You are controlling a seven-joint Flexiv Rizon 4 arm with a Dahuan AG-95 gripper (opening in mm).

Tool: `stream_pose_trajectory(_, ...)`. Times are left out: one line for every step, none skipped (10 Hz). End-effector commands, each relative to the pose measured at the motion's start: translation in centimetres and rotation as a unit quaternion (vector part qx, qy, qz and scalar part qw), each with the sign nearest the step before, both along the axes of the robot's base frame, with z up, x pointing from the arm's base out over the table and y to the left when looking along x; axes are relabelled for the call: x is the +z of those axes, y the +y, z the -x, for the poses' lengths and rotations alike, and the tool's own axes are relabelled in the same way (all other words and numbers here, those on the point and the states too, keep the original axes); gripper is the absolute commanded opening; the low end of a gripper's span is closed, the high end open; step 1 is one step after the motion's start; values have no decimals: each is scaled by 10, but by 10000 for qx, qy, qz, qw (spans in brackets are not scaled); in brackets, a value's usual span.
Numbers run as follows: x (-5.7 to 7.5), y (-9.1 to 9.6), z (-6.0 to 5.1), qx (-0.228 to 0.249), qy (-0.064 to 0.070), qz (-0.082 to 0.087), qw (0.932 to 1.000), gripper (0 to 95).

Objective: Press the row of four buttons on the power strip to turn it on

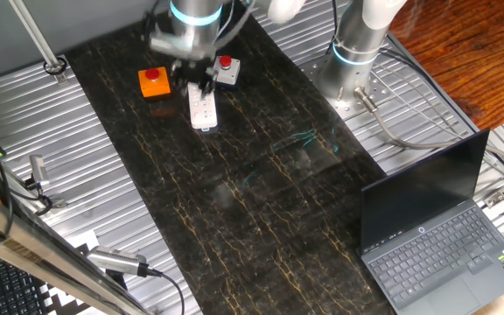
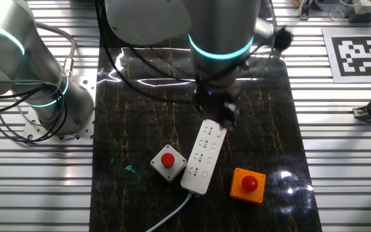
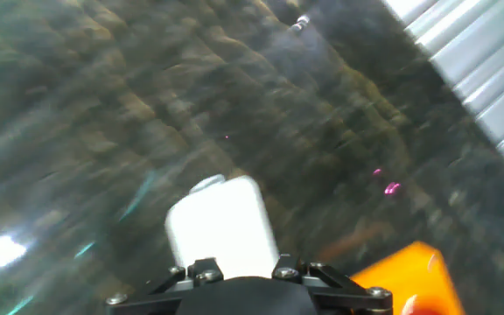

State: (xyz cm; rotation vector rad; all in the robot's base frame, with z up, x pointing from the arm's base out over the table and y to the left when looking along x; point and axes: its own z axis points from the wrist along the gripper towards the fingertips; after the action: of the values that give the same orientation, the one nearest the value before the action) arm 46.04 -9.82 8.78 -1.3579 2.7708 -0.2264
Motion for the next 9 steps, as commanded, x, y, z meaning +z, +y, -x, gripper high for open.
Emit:
stream_pose_trajectory(6, 0, 3, -5, 64, -105, 9999, 380)
stream_pose_trajectory(4, -1, 2, -9, 56, -96, 9999, 380)
stream_pose_trajectory(1, -1, 1, 2, 50, -108, 9999, 380)
stream_pose_trajectory(-1, -2, 0, 8, 53, -111, 9999, 380)
stream_pose_trajectory(-4, -3, -1, 5, 63, -123, 9999, 380)
stream_pose_trajectory(-7, -3, -2, 15, 85, -122, 9999, 380)
stream_pose_trajectory(-9, -4, -3, 19, 105, -120, 9999, 380)
stream_pose_trajectory(-13, -5, -5, 50, 107, -128, 9998, 380)
stream_pose_trajectory(-17, -5, -6, 45, 103, -163, 9998, 380)
